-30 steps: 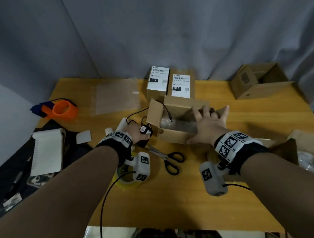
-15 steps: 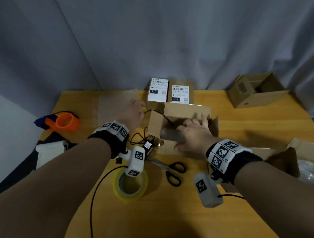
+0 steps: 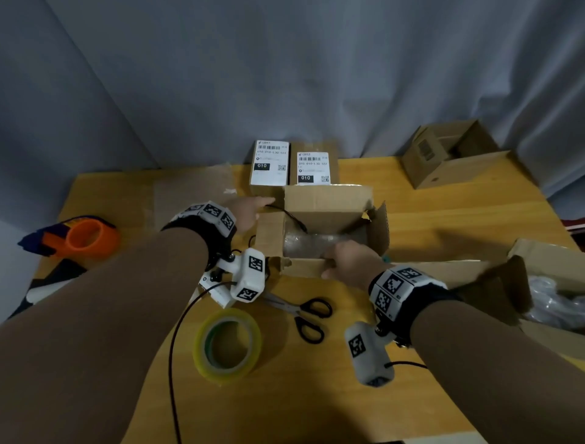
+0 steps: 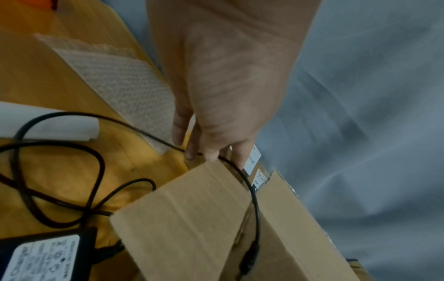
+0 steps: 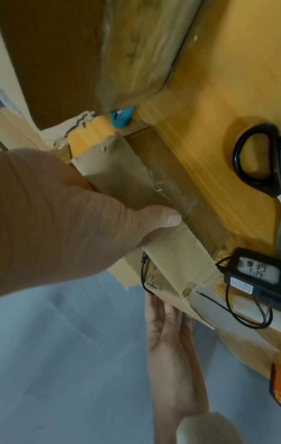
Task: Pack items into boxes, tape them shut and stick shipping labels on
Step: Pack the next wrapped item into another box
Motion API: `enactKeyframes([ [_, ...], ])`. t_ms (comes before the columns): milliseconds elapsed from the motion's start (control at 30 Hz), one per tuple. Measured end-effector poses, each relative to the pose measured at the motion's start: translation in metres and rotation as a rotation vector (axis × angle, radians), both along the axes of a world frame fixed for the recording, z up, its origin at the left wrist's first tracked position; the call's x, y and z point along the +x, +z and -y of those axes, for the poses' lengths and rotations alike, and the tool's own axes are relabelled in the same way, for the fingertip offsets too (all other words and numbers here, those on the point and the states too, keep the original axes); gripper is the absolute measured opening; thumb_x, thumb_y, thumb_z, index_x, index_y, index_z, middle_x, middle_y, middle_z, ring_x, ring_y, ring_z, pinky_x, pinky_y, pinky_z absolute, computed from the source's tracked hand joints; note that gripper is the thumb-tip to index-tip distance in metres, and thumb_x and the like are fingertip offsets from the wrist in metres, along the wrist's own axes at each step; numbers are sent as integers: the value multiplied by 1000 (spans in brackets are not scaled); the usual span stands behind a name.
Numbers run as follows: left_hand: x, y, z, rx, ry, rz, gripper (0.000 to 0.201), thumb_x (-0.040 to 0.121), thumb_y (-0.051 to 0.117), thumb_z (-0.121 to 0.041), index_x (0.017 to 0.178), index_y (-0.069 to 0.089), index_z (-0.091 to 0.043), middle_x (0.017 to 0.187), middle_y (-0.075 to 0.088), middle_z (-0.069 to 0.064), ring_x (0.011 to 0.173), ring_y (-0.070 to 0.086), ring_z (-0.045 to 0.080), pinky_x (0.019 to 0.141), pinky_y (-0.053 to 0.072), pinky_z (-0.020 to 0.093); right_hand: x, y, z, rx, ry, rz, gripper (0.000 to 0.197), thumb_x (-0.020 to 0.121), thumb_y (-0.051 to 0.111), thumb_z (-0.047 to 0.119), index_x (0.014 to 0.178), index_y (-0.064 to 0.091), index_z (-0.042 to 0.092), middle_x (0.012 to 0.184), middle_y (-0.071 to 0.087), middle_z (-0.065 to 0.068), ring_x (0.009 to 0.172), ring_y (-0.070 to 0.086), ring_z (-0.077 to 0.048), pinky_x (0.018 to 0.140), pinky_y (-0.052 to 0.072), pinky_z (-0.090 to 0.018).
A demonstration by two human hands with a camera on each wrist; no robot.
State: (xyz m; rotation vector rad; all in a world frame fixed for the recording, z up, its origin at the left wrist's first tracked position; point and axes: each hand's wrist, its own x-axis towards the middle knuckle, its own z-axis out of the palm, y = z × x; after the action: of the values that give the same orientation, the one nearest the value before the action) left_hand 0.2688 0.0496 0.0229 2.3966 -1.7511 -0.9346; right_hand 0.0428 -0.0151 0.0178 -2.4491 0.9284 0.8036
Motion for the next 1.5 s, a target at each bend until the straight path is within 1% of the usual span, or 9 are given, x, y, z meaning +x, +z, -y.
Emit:
enactKeyframes([
  [133, 2, 2, 0, -157, 52, 45, 27, 96, 51, -20, 118, 61, -9, 115, 62, 6, 108, 55, 22, 89, 36, 29, 0, -7, 3, -23, -6, 5, 39, 92, 57, 37, 127, 56, 20, 119, 57, -7, 109, 56, -24, 95, 48, -39],
  [333, 9, 6, -28, -490, 383, -115, 27, 93, 45, -40, 83, 60, -20, 81, 63, 6, 75, 59, 23, 73, 50, 38, -6, -9, 4, -26, -53, 97, 35, 87, 62, 40, 118, 62, 23, 112, 62, -5, 102, 59, -22, 85, 50, -34],
  [533, -4, 10, -77, -544, 665, -100, 19, 98, 45, -24, 99, 59, -10, 89, 65, 4, 84, 63, 23, 80, 53, 38, -9, -5, 0, -36, -8, 157, 32, 89, 62, 36, 117, 62, 21, 111, 63, -6, 104, 57, -24, 81, 46, -32],
  [700, -31, 1, -92, -118, 449, 112, 29, 99, 47, -28, 83, 61, -8, 76, 57, 5, 73, 53, 22, 66, 43, 30, -10, 8, -6, -75, -29, 256, 25, 92, 58, 32, 112, 60, 18, 106, 62, -6, 102, 58, -26, 84, 50, -37],
  [800, -51, 1, -88, 84, 293, 107, 38, 101, 40, -30, 99, 66, -2, 101, 65, 11, 95, 59, 25, 83, 46, 33, -8, 26, -7, -87, -47, 332, 24, 93, 57, 32, 110, 60, 15, 103, 62, -8, 100, 59, -28, 83, 52, -39],
  [900, -57, 2, -81, -1, 324, 69, 34, 100, 41, -30, 109, 65, -8, 119, 63, 10, 109, 57, 26, 93, 45, 34, -6, 53, -2, -125, -22, 399, 24, 94, 54, 32, 111, 56, 15, 103, 62, -8, 99, 59, -30, 81, 51, -39],
  [1167, -71, 34, -40, -270, 394, 8, 25, 97, 43, -19, 100, 63, -5, 101, 66, 13, 93, 60, 27, 83, 45, 36, -38, 108, 51, -316, -48, 554, 26, 98, 48, 24, 122, 50, 14, 114, 62, -15, 103, 58, -36, 79, 52, -42],
  [1367, -105, 63, -5, -333, 357, 19, 28, 98, 45, -19, 120, 59, -10, 111, 65, 7, 105, 59, 23, 82, 41, 26, -92, 103, 103, -377, -187, 415, 34, 98, 49, 21, 131, 49, 15, 125, 58, -16, 113, 55, -36, 87, 51, -43],
  [1500, -132, 64, 20, -339, 341, -52, 22, 97, 45, -18, 112, 60, -12, 103, 60, 2, 101, 57, 19, 83, 44, 30, -126, 87, 122, -334, -228, 274, 35, 97, 50, 24, 131, 51, 18, 121, 59, -13, 109, 56, -33, 88, 51, -42],
])
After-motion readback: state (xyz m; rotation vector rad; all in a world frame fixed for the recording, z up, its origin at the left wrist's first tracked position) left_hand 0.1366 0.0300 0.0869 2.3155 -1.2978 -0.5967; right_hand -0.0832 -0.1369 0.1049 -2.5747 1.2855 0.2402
